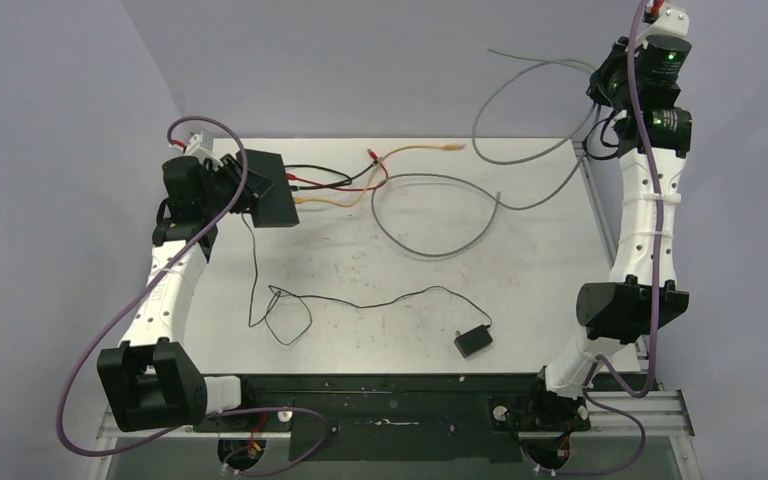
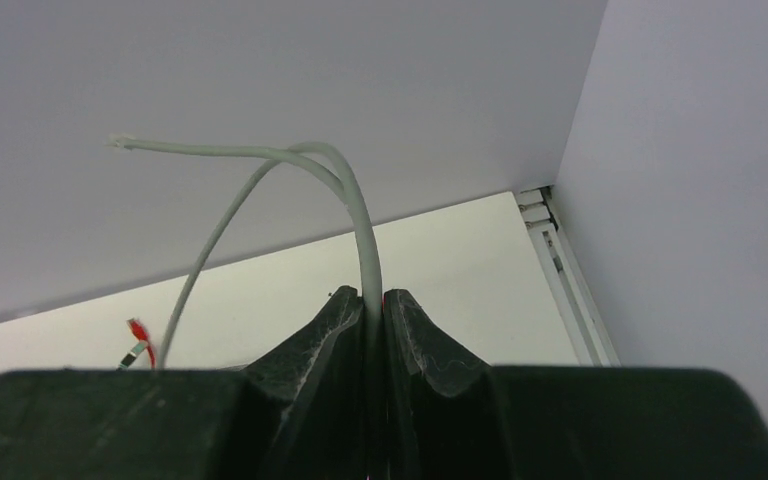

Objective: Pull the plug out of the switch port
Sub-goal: Move the connector to the corner of the board.

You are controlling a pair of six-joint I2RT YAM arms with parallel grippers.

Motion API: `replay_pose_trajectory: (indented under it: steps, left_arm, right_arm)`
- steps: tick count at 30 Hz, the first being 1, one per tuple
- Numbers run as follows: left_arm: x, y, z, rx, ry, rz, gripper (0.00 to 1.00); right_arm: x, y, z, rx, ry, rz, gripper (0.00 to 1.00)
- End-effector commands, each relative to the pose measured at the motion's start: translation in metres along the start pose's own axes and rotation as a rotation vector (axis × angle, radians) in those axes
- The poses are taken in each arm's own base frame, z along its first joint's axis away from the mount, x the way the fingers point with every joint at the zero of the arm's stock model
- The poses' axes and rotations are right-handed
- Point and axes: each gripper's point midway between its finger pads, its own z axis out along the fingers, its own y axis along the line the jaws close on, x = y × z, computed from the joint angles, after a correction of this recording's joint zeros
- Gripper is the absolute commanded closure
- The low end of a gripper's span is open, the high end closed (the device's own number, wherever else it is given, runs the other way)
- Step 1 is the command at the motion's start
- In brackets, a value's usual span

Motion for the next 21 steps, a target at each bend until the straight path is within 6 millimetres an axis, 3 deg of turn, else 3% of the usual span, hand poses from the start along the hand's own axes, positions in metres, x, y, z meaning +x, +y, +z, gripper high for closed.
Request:
replay_pose_trajectory:
  steps: [1,5,12,13,14,17,19,21]
  left_arm:
    - [-0.065,-0.036,-0.027,0.045,-0.212,0.083,1.0]
    - [-0.064,-0.039,-0.029,0.068,-0.217,0.081,1.0]
    - [-0.063,-0.052,-0.031,0.14,-0.217,0.066,1.0]
    - [-0.062,-0.052,-0.031,0.141,-0.215,0.066,1.0]
    - [-0.061,-0.051,-0.031,0.142,-0.214,0.062,1.0]
    - [-0.055,-0.049,-0.03,0.149,-0.198,0.048,1.0]
    - [-0.051,-0.048,-0.03,0.152,-0.187,0.038,1.0]
    - [-0.054,-0.053,-0.03,0.176,-0.205,0.043,1.0]
  right_arm:
    - [-0.023,-0.015,-0.003,0.059,-0.09,-0.011,0.95]
    - [0.023,-0.016,0.013,0.038,0.018,0.001,0.95]
    - [0.134,0.01,0.02,-0.045,0.242,0.034,0.95]
    - [0.153,0.017,0.019,-0.054,0.277,0.026,0.95]
    - [0.179,0.017,0.02,-0.049,0.331,0.015,0.95]
    - [0.234,0.012,0.019,-0.042,0.46,-0.002,0.94]
    - [0.252,0.005,0.017,-0.021,0.496,-0.024,0.89]
    - [0.255,0.001,0.014,0.0,0.5,-0.047,0.77]
